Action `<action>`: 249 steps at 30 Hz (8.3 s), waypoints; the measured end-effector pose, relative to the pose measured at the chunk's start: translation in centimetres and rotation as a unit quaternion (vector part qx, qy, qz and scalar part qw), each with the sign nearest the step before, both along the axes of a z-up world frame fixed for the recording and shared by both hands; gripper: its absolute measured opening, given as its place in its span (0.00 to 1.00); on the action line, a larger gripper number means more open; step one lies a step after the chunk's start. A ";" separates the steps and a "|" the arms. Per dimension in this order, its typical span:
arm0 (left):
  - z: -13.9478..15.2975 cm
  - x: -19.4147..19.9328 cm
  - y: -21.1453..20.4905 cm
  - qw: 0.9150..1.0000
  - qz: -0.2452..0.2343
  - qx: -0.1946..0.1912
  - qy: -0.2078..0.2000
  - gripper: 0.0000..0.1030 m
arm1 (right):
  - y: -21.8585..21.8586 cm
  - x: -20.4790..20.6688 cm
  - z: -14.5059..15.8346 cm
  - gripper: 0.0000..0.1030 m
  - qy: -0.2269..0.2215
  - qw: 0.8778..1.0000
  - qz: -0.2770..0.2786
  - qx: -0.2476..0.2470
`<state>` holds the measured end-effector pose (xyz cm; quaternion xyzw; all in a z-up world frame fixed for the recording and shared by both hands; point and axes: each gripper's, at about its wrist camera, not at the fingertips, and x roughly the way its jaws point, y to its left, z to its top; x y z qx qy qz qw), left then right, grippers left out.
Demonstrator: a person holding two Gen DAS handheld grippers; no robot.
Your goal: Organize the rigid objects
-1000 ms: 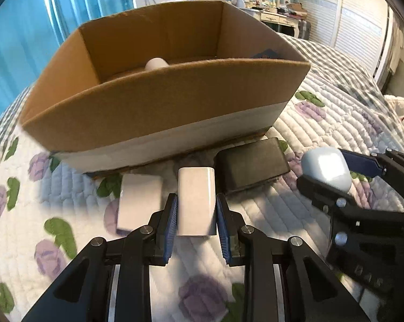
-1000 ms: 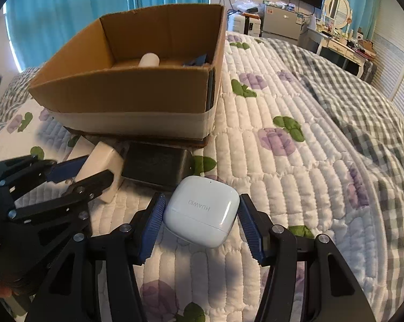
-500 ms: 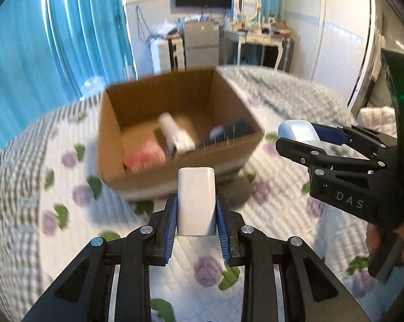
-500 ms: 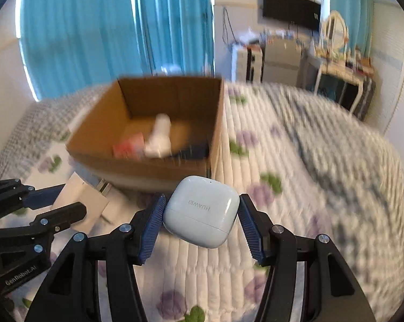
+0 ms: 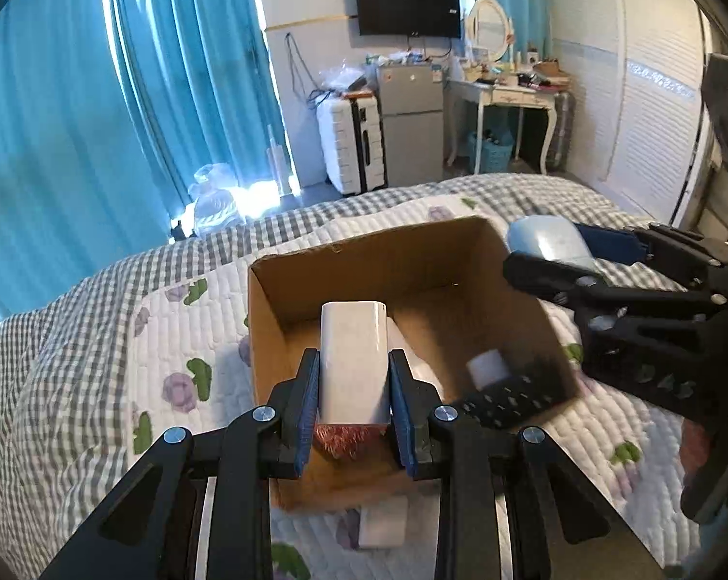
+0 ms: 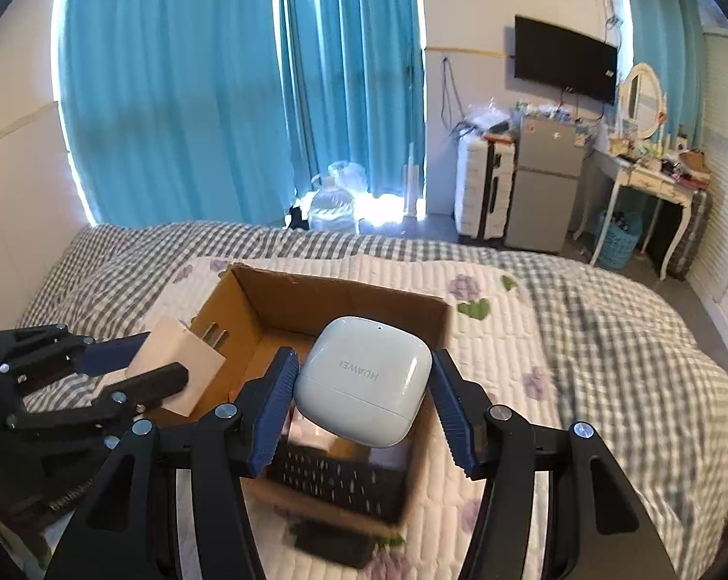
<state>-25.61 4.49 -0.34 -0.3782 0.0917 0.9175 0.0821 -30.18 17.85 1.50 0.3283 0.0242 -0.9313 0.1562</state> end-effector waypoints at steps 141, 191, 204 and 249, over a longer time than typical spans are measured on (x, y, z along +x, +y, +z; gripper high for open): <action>-2.3 15.3 -3.4 0.994 0.079 0.057 -0.038 0.41 | -0.7 12.8 -3.5 0.70 -0.027 0.999 -0.008 0.018; 0.4 -1.6 -2.5 0.998 0.064 0.022 0.012 0.59 | 2.4 -2.6 -1.1 0.70 -0.019 1.000 -0.022 -0.007; 0.6 -1.4 -10.3 0.992 0.119 0.021 0.020 0.59 | -6.2 -5.9 -4.9 0.70 -0.070 0.997 0.029 0.010; 13.6 14.5 -2.8 0.977 0.045 0.051 0.204 0.61 | 3.1 12.7 12.1 0.71 0.114 0.991 -0.066 0.007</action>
